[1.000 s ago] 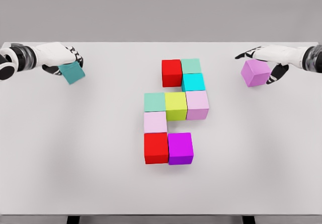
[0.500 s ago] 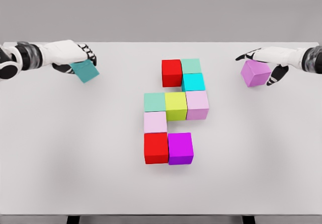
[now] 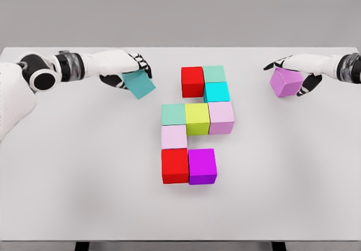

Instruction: Assemble the squares on the desktop into the number 2

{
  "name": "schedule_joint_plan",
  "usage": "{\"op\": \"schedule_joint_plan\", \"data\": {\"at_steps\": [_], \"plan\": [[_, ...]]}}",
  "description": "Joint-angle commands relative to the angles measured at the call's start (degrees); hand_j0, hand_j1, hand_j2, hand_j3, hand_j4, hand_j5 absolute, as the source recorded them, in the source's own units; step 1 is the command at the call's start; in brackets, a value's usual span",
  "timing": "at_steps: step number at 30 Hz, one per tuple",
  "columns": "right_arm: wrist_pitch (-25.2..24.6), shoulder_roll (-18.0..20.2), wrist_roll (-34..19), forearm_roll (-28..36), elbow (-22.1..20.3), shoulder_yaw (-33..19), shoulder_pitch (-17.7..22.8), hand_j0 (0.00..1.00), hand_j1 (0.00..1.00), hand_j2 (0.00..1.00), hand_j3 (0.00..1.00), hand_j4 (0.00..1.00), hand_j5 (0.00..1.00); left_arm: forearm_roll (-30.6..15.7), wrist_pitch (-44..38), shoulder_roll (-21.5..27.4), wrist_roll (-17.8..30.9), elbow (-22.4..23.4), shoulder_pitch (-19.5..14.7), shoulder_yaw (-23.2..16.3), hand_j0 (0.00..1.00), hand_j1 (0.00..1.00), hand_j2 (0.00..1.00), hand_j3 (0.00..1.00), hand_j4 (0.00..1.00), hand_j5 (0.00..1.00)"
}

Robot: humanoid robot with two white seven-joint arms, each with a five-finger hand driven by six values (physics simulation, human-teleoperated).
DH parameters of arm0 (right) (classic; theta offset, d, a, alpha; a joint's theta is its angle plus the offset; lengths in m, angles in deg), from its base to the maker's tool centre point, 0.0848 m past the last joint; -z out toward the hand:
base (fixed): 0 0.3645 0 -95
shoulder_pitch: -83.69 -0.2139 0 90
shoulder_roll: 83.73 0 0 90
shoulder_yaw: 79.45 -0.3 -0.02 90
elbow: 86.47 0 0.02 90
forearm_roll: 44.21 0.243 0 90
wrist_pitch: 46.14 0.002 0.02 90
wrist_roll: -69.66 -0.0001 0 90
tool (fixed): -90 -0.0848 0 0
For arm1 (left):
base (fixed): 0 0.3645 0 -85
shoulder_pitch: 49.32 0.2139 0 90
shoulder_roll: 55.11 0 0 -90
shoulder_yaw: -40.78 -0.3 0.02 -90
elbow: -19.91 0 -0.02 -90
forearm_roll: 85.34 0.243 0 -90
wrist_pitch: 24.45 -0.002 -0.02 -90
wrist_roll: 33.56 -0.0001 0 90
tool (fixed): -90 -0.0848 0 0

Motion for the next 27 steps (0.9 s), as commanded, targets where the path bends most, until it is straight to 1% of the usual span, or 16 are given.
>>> {"op": "schedule_joint_plan", "data": {"at_steps": [1, 3, 5, 6, 8, 9, 10, 11, 12, 13, 14, 16, 18, 19, 22, 27], "plan": [[-0.2, 0.0, 0.0, 0.3, 0.0, -0.1, 0.0, 0.84, 0.84, 0.84, 0.84, 0.84, 0.84, -3.0, -0.9, -0.9, 3.3, -0.1, 0.0, -0.9, 0.51, 0.51, 0.51, 0.51, 0.51, 0.51], [-0.2, 0.0, 0.0, 0.4, 0.0, -0.1, 0.0, 0.80, 0.80, 0.80, 0.80, 0.80, 0.80, -8.3, -4.5, -1.4, 8.4, -0.3, -0.1, -1.1, 0.51, 0.51, 0.51, 0.51, 0.51, 0.51], [-0.2, 0.0, 0.0, 0.5, 0.0, -0.1, 0.0, 0.78, 0.78, 0.78, 0.78, 0.78, 0.78, -10.4, -5.5, -2.4, 8.4, -0.6, -0.4, -1.0, 0.51, 0.51, 0.51, 0.51, 0.51, 0.51], [-0.2, 0.0, 0.0, 0.5, 0.0, -0.1, 0.0, 0.77, 0.77, 0.77, 0.77, 0.77, 0.77, -11.8, -7.5, -2.6, 8.4, -1.5, -0.7, -1.0, 0.51, 0.51, 0.51, 0.51, 0.51, 0.51], [-0.2, 0.0, 0.0, 0.5, 0.0, -0.1, 0.0, 0.73, 0.73, 0.73, 0.73, 0.73, 0.73, -12.7, -18.3, -2.6, 8.4, -5.2, -0.7, -1.0, 0.51, 0.51, 0.51, 0.51, 0.51, 0.51], [-0.2, 0.0, 0.0, 0.5, 0.0, -0.1, 0.0, 0.71, 0.71, 0.71, 0.71, 0.71, 0.71, -12.6, -21.6, -2.6, 8.4, -6.7, -0.7, -1.1, 0.51, 0.51, 0.51, 0.51, 0.51, 0.51], [-0.2, 0.0, 0.0, 0.4, 0.0, -0.1, 0.0, 0.71, 0.71, 0.71, 0.71, 0.71, 0.71, -12.6, -22.7, -2.6, 8.4, -7.2, -0.8, -1.1, 0.51, 0.51, 0.51, 0.51, 0.51, 0.51], [-0.2, 0.0, 0.0, 0.4, 0.0, -0.1, 0.0, 0.67, 0.67, 0.67, 0.67, 0.67, 0.67, -12.6, -24.3, -2.9, 8.4, -7.5, -0.8, -1.1, 0.51, 0.51, 0.51, 0.51, 0.51, 0.51], [-0.2, 0.0, 0.0, 0.4, 0.0, -0.1, 0.0, 0.67, 0.67, 0.67, 0.67, 0.67, 0.67, -12.4, -27.7, -3.5, 8.4, -8.4, -0.8, -1.2, 0.51, 0.51, 0.51, 0.51, 0.51, 0.51], [-0.2, 0.0, 0.0, 0.4, 0.0, -0.1, 0.0, 0.66, 0.66, 0.66, 0.66, 0.66, 0.66, -12.2, -32.2, -3.6, 8.4, -10.4, -0.8, -2.3, 0.51, 0.51, 0.51, 0.51, 0.51, 0.51], [-0.2, 0.0, 0.0, 0.4, 0.0, -0.1, 0.0, 0.65, 0.65, 0.65, 0.65, 0.65, 0.65, -12.1, -35.8, -3.4, 8.4, -13.4, -1.2, -3.7, 0.51, 0.51, 0.51, 0.51, 0.51, 0.51], [-0.2, -0.1, 0.0, 0.4, 0.0, -0.1, 0.0, 0.63, 0.63, 0.63, 0.63, 0.63, 0.63, -12.0, -46.1, -2.9, 8.4, -20.2, -1.6, -5.9, 0.51, 0.51, 0.51, 0.51, 0.51, 0.51], [-0.2, 0.0, 0.0, 0.4, 0.0, -0.1, 0.0, 0.63, 0.63, 0.63, 0.63, 0.63, 0.63, -12.1, -52.0, -2.9, 8.4, -22.7, -2.7, -7.3, 0.51, 0.51, 0.51, 0.51, 0.51, 0.51], [-0.2, 0.0, 0.0, 0.4, 0.0, -0.1, 0.0, 0.63, 0.63, 0.63, 0.63, 0.63, 0.63, -12.0, -54.9, -3.0, 8.4, -22.7, -3.3, -7.3, 0.51, 0.51, 0.51, 0.51, 0.51, 0.51], [-0.2, 0.0, 0.0, 0.4, -0.3, -0.1, 0.0, 0.64, 0.64, 0.64, 0.64, 0.64, 0.64, -12.0, -60.1, -3.0, 8.4, -22.8, -3.8, -7.4, 0.50, 0.50, 0.50, 0.50, 0.50, 0.50], [-0.2, 0.0, 0.0, 0.6, -1.2, -0.2, 0.0, 0.64, 0.64, 0.64, 0.64, 0.64, 0.64, -12.2, -61.2, -3.8, 8.4, -22.4, -4.1, -7.4, 0.50, 0.50, 0.50, 0.50, 0.50, 0.50]]}}
